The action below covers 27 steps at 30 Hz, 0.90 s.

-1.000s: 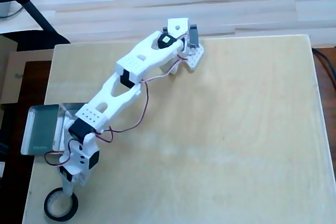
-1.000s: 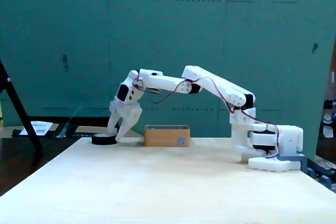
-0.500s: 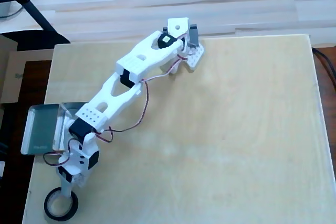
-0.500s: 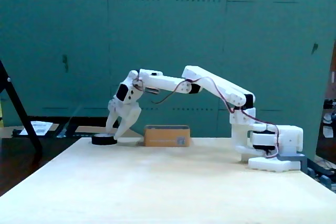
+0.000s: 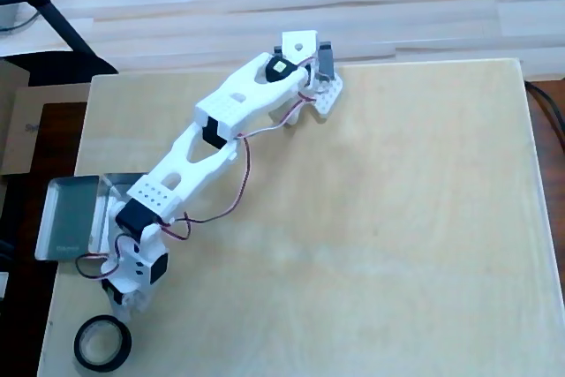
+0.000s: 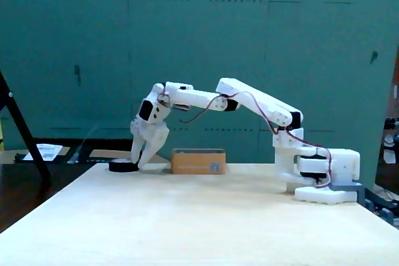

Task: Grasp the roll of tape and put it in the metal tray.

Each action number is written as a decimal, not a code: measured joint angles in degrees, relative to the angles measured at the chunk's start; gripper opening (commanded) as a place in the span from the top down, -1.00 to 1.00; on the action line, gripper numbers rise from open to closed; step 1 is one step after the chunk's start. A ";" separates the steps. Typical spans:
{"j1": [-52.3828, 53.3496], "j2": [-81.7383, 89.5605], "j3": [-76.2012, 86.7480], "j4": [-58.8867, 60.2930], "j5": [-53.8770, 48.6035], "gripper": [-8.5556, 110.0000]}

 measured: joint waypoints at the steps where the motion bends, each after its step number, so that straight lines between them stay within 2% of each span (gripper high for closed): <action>1: 0.00 0.00 0.00 0.00 0.00 0.78; 11: 0.00 0.00 0.00 0.00 0.00 0.63; 13: 0.00 0.00 0.00 0.00 0.00 0.65; 17: 0.00 0.00 0.00 0.00 0.00 0.88; 22: 0.00 -0.09 -2.29 4.83 0.00 0.86; 27: -0.26 3.43 -16.35 15.21 0.00 0.86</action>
